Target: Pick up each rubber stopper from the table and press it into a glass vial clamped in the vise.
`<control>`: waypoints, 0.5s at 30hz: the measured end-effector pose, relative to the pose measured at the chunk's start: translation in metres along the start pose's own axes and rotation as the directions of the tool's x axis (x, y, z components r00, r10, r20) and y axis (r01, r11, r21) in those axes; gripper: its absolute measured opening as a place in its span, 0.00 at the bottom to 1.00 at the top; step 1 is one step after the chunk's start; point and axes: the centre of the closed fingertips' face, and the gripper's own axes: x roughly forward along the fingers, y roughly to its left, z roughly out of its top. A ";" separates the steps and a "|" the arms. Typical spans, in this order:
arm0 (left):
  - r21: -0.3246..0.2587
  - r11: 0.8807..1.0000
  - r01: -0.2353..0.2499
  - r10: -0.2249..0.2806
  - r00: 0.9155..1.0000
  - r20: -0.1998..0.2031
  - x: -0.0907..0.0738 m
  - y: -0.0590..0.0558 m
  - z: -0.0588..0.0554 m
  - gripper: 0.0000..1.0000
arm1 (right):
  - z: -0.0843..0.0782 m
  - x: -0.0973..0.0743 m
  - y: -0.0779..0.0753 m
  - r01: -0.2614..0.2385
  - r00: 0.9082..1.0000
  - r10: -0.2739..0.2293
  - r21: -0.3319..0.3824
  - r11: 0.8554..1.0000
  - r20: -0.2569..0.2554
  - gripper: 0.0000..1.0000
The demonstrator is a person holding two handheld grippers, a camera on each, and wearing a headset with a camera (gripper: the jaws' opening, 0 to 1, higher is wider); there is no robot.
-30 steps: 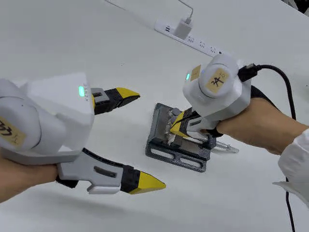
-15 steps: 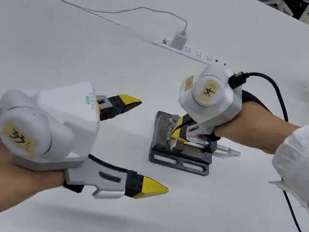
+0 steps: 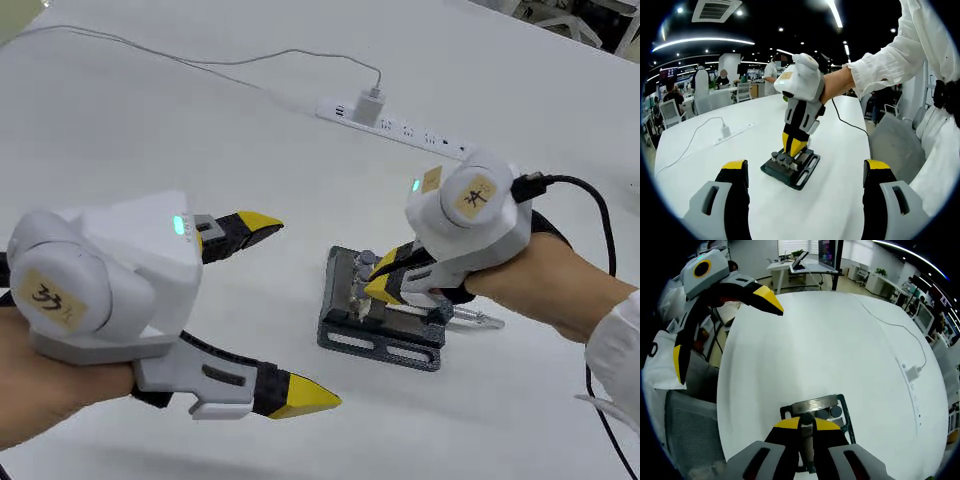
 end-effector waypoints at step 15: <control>0.023 1.000 0.017 -0.016 0.999 -0.034 0.000 0.000 -0.008 0.99 | -0.033 -0.060 0.006 0.089 0.974 -0.119 0.154 0.984 0.194 0.31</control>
